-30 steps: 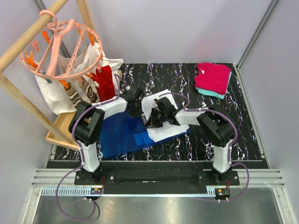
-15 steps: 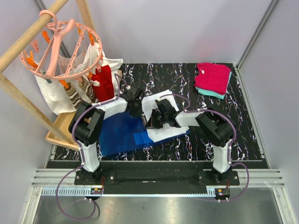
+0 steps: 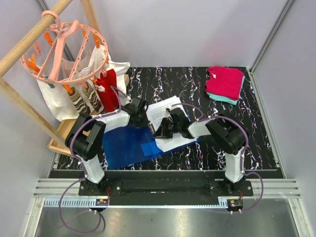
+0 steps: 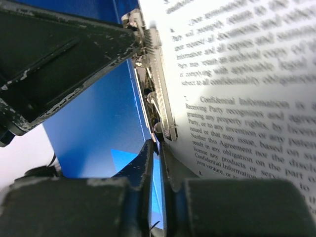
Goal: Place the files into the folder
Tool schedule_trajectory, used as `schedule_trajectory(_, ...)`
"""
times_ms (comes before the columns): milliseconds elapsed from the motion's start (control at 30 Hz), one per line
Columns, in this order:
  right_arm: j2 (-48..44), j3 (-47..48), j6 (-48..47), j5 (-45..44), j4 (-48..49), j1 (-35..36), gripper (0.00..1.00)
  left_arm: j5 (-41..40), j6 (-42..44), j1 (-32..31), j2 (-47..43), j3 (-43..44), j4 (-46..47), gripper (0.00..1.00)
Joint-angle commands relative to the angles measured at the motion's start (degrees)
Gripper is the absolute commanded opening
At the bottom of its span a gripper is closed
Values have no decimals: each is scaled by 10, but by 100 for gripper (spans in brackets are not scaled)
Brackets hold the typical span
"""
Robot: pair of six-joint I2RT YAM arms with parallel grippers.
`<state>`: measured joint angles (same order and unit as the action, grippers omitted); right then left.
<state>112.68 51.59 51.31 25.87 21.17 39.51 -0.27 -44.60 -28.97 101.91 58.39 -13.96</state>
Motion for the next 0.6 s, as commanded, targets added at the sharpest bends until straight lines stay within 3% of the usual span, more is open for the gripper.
schedule_trajectory(0,28,-23,-5,0,-64,-29,15,-10,5,-8,-22,-18,-51,0)
schedule_trajectory(167,15,-36,2,35,-35,-36,32,-4,35,-9,-54,-10,-52,0)
schedule_trajectory(300,-7,-32,-14,60,-39,-39,41,21,59,-9,-67,-8,-46,15)
schedule_trajectory(433,-54,-31,-47,61,-68,-40,55,51,82,-8,-92,-7,-44,39)
schedule_trajectory(467,-68,-30,-58,58,-97,-39,62,54,86,-9,-103,-5,-48,42)
schedule_trajectory(567,-127,-29,-100,35,-161,-40,72,81,109,-8,-129,6,-64,57)
